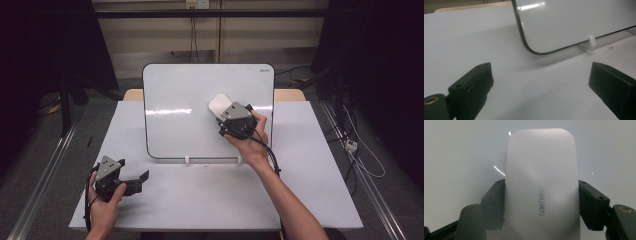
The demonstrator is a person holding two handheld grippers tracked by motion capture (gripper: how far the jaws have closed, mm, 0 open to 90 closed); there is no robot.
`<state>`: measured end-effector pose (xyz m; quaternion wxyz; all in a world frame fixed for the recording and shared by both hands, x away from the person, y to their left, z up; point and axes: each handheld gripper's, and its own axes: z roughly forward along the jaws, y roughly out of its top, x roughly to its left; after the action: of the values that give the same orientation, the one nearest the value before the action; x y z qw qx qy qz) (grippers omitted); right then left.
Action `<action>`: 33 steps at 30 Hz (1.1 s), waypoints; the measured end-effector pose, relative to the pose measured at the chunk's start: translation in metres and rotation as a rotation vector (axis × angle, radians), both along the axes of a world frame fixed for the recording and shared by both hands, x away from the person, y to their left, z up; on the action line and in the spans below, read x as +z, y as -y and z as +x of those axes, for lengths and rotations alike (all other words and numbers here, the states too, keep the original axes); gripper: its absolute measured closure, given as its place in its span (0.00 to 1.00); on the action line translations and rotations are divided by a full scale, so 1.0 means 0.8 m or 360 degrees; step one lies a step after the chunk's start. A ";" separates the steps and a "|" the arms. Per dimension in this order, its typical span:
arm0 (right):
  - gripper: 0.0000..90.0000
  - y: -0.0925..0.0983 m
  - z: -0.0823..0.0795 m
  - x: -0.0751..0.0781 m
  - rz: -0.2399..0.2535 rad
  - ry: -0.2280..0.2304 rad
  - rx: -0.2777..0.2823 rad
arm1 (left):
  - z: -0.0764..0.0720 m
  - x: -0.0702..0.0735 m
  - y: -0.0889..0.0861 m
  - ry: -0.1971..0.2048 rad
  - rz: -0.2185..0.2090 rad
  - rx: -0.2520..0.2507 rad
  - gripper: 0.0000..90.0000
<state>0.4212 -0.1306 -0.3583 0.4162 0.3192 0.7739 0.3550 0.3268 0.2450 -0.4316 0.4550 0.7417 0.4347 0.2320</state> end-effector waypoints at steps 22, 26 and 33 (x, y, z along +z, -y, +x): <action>0.15 0.014 0.003 0.002 0.0134 -0.0093 0.0055 | 0.002 -0.002 0.003 -0.0020 0.0021 0.0010 0.06; 0.10 0.018 0.000 0.003 0.0159 -0.0097 0.0065 | 0.002 -0.001 0.004 -0.0016 0.0030 0.0005 0.06; 0.09 0.023 -0.009 0.003 0.0219 -0.0152 0.0112 | 0.002 -0.001 0.004 -0.0011 0.0022 -0.0003 0.06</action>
<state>0.4136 -0.1490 -0.3562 0.3431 0.3362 0.7773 0.4062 0.3284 0.2420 -0.4325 0.4486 0.7461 0.4340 0.2319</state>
